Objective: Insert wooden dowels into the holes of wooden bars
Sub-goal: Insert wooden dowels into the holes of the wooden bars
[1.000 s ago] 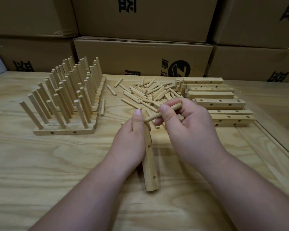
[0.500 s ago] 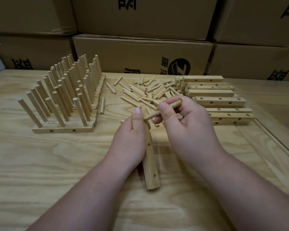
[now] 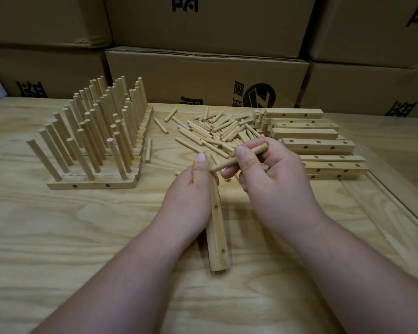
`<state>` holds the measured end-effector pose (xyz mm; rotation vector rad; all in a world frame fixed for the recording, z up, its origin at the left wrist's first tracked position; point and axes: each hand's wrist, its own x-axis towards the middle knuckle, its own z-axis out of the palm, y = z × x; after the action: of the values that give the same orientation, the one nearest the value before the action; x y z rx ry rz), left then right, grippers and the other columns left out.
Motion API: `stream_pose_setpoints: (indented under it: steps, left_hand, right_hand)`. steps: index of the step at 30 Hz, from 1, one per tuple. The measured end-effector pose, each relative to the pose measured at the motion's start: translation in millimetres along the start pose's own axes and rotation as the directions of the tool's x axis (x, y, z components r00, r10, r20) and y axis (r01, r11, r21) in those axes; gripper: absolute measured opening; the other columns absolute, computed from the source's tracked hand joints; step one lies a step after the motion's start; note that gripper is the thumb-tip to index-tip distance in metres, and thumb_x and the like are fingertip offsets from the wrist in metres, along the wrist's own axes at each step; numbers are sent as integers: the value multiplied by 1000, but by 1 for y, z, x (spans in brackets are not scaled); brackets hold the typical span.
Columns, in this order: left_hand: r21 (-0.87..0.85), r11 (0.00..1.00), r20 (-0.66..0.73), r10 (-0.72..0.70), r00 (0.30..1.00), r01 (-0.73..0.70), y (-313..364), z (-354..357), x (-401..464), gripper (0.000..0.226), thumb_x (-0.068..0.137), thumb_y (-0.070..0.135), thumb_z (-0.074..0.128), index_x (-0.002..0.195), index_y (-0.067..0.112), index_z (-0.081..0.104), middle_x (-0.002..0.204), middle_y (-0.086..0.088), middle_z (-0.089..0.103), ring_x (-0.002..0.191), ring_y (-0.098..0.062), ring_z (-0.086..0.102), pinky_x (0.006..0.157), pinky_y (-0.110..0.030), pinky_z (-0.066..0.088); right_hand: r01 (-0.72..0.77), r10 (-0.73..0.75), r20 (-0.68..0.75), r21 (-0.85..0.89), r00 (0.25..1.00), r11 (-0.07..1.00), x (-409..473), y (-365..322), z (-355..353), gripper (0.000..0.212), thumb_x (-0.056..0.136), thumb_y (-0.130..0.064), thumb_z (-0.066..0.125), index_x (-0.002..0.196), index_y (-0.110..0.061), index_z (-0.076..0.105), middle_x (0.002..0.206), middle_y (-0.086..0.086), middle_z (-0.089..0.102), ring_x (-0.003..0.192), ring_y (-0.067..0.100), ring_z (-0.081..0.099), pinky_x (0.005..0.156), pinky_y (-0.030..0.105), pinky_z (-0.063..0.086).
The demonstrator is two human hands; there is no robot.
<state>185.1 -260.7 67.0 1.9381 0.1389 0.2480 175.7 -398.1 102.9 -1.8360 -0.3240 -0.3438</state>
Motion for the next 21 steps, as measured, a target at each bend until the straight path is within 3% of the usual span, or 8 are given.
stream_pose_setpoints:
  steps: [3,7,11,14,16,19,21]
  left_hand:
    - [10,1000,21,10,1000,-11,0,-2,1,60,104,59,22,83,24,65,80,7,68,77,10,58,58,-4,36]
    - [11,1000,30,7,1000,-7,0,-2,-1,61,103,61,21,85,25,67,82,7,70,77,6,60,62,-16,36]
    - [-124,992,26,-33,999,36,-1,-3,-2,64,103,63,24,90,27,74,78,11,71,67,6,61,63,-20,42]
    - [-345,929,141,-88,986,132,0,-3,0,69,105,59,26,91,13,75,66,1,67,54,-9,58,54,-23,47]
    - [-482,856,262,-62,963,186,3,-4,-1,66,107,54,24,100,16,76,68,-5,64,56,-16,54,54,-29,44]
    - [-493,854,339,12,941,167,5,-4,-3,56,104,52,28,101,22,75,72,-9,66,65,-24,53,53,-26,44]
    - [-435,896,326,59,943,94,5,-5,-5,48,100,52,37,98,21,73,71,-6,68,62,-19,58,50,-21,45]
  right_hand:
    - [-8,8,13,12,1000,1000,1,0,-2,12,101,-30,54,94,-26,62,77,-5,74,63,0,62,66,29,45]
    - [2,-2,20,6,1000,1000,1,0,-2,12,101,-31,53,94,-27,61,77,-5,74,63,1,62,64,28,44]
    - [-6,5,50,20,999,1000,4,2,-1,12,103,-32,50,95,-29,59,79,-6,75,65,0,60,66,30,41]
    - [-20,18,31,88,999,996,4,4,-2,13,103,-34,48,98,-27,59,81,-2,75,61,2,56,62,29,40]
    - [-30,32,-4,174,999,984,5,4,-3,15,104,-32,47,100,-24,58,83,2,76,56,10,51,51,24,41]
    - [-30,59,-88,297,994,954,8,2,-8,16,105,-29,47,100,-21,60,87,6,75,55,15,48,44,22,39]
    - [-13,55,-115,341,992,940,10,2,-9,14,104,-29,48,101,-21,59,86,7,75,54,17,46,44,24,38]
